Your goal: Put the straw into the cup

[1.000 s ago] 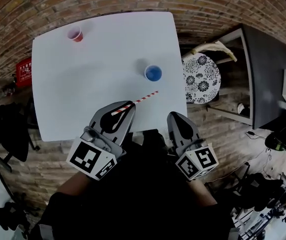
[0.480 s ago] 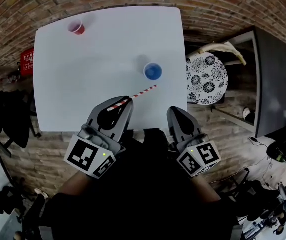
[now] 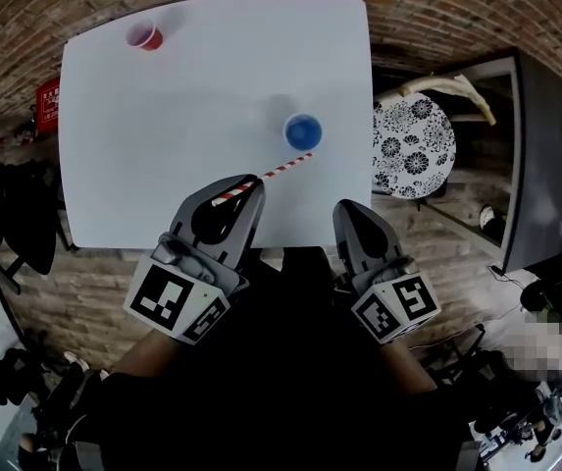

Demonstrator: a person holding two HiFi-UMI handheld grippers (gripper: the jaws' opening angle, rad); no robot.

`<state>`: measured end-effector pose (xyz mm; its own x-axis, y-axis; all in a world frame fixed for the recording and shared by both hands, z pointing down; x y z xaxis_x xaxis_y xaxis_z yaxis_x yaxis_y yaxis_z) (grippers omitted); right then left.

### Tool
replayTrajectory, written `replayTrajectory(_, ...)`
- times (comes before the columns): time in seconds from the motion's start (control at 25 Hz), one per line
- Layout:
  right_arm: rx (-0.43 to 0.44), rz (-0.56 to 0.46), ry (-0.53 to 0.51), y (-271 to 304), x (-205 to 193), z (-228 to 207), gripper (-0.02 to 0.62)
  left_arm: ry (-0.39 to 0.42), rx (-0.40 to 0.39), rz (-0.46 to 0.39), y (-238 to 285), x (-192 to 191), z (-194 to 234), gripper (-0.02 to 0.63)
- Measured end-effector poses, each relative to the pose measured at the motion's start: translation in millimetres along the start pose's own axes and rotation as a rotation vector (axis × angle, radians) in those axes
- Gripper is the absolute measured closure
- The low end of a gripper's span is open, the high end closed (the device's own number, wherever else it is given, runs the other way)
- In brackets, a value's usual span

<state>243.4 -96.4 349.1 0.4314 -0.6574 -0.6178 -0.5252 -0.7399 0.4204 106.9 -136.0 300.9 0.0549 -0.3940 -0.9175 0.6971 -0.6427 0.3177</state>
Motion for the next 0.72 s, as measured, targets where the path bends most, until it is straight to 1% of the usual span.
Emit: replayTrajectory(0.72,-0.025,0.029,0.026,24.0,6.4,-23.9,0.568,-0.028,0.032,0.049,31.8,-21.1,28.9,0.569)
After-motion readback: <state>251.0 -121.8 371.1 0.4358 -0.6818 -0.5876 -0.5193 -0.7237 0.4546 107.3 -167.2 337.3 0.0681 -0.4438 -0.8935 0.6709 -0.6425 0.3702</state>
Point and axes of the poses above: the fingertips, and each gripper's own axes: y forward along the fingers, z to its left, x out of its top, the point moved 2 cm from there along -y, backward along the fingers, and after that the axes turned 12 degrees about y, right-handed, at the moved point
